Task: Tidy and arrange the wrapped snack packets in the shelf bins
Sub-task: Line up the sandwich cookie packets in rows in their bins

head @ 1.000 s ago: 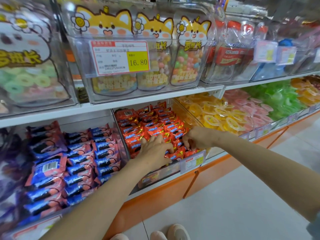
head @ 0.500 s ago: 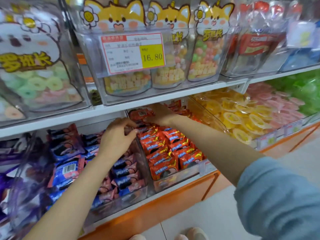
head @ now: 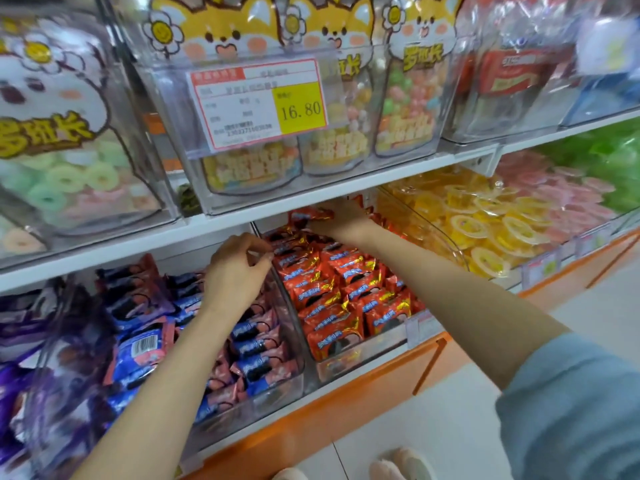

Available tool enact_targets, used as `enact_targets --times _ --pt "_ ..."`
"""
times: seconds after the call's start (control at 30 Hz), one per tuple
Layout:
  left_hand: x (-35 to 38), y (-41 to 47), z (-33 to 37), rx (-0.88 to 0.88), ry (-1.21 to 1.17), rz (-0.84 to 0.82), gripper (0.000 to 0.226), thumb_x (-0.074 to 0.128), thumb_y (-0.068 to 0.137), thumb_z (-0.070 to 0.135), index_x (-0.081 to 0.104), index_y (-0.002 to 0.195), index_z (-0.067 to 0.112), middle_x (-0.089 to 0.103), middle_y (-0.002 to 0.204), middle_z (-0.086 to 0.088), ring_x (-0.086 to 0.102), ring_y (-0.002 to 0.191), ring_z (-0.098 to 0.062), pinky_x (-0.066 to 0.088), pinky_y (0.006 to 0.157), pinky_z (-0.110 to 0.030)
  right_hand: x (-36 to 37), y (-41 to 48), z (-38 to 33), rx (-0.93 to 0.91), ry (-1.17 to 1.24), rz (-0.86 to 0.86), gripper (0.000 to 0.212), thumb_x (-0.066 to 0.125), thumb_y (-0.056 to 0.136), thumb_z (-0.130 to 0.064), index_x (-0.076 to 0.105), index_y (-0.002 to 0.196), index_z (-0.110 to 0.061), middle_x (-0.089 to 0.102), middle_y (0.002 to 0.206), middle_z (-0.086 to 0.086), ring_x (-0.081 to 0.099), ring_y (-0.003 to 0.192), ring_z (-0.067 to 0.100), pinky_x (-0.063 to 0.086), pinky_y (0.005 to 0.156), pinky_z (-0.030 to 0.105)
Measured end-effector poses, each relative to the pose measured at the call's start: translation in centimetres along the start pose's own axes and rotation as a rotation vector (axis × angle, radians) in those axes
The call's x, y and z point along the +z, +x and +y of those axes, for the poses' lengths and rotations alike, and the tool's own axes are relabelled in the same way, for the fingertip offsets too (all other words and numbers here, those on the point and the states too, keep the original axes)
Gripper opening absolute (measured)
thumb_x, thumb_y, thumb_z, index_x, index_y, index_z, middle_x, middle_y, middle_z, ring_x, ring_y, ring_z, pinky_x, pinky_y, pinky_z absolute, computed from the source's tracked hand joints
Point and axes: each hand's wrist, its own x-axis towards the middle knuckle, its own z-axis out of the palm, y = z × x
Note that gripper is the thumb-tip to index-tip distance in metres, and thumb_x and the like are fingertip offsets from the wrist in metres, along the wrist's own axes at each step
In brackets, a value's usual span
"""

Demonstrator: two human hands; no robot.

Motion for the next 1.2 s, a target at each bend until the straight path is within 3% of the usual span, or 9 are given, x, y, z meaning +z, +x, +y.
enact_targets --times 0.1,0.2,0.33,0.5,0.6,0.77,0.97,1.1,1.2 --pt "0.3 -0.1 0.7 0.009 -0.01 -0.01 0.01 0.06 0.088 0.018 0.065 0.095 0.013 0.062 0.103 -0.006 0.057 0.088 -0.019 0.046 0.073 -0.031 -2.7 -3.0 1.2 0.055 0.139 0.117 0.031 0.068 0.085 -0.021 0.063 0.11 -0.004 0.063 0.099 0.008 0.059 0.089 0.02 0.044 0.065 0.012" --pt "0.7 -0.3 1.6 0.037 0.009 -0.046 0.011 0.06 0.088 0.018 0.065 0.097 0.013 0.063 0.095 -0.003 0.057 0.089 -0.02 0.045 0.072 -0.03 -4.6 -6.2 2.3 0.141 0.277 0.258 0.029 0.071 0.082 -0.022 0.064 0.107 -0.01 0.06 0.086 0.001 0.054 0.072 0.011 0.038 0.054 0.007" --pt "0.7 -0.9 2.9 0.198 0.091 -0.114 0.014 0.065 0.085 0.022 0.066 0.098 0.018 0.06 0.096 0.006 0.056 0.093 -0.014 0.04 0.073 -0.026 -5.5 -10.1 2.9 0.252 0.403 0.279 0.027 0.074 0.079 -0.032 0.065 0.097 -0.014 0.057 0.069 0.002 0.053 0.061 0.017 0.043 0.062 0.035" --pt "0.9 -1.9 4.7 0.401 0.387 -0.556 0.022 0.066 0.08 0.046 0.058 0.091 0.028 0.058 0.1 0.012 0.05 0.101 -0.011 0.031 0.086 -0.029 -5.4 -13.4 1.6 0.25 0.338 0.246 0.016 0.071 0.082 -0.029 0.065 0.093 -0.019 0.054 0.066 -0.005 0.051 0.061 0.012 0.04 0.054 0.015" --pt "1.5 -2.7 5.2 0.435 0.575 -0.699 0.037 0.064 0.077 0.056 0.056 0.096 0.026 0.057 0.102 0.009 0.049 0.097 -0.011 0.025 0.083 -0.03 -4.6 -14.9 1.5 0.277 0.392 0.304 0.018 0.071 0.082 -0.027 0.067 0.097 -0.017 0.057 0.072 -0.004 0.054 0.071 0.016 0.042 0.061 0.023" --pt "2.1 -3.5 5.7 0.435 0.684 -0.751 0.047 0.067 0.077 0.049 0.048 0.108 0.019 0.052 0.108 0.001 0.043 0.087 -0.014 0.025 0.084 -0.032 -3.4 -16.4 2.0 0.313 0.389 0.358 0.02 0.069 0.084 -0.029 0.066 0.1 -0.018 0.051 0.068 -0.005 0.046 0.063 0.01 0.033 0.053 0.019" --pt "3.6 -3.9 6.7 0.368 0.837 -0.721 0.071 0.068 0.076 0.047 0.037 0.127 0.009 0.046 0.12 -0.008 0.047 0.111 -0.027 0.032 0.097 -0.045 -2.8 -17.7 2.0 0.313 0.459 0.389 0.027 0.069 0.084 -0.028 0.067 0.106 -0.014 0.066 0.1 0.004 0.061 0.077 0.013 0.051 0.069 0.024" --pt "3.9 -3.8 7.5 0.325 0.843 -0.714 0.07 0.07 0.074 0.043 0.038 0.125 0.006 0.049 0.117 -0.009 0.052 0.106 -0.028 0.036 0.092 -0.043 -2.7 -17.9 2.2 0.328 0.484 0.417 0.019 0.07 0.082 -0.031 0.067 0.098 -0.021 0.067 0.101 0.005 0.064 0.086 0.02 0.054 0.08 0.041" --pt "3.6 -3.7 7.5 0.312 0.851 -0.688 0.064 0.07 0.074 0.045 0.041 0.117 0.008 0.052 0.111 -0.007 0.053 0.098 -0.025 0.037 0.079 -0.037 -2.6 -18.1 2.2 0.327 0.499 0.418 0.016 0.07 0.082 -0.03 0.065 0.096 -0.023 0.066 0.1 0.004 0.065 0.092 0.024 0.054 0.082 0.043"
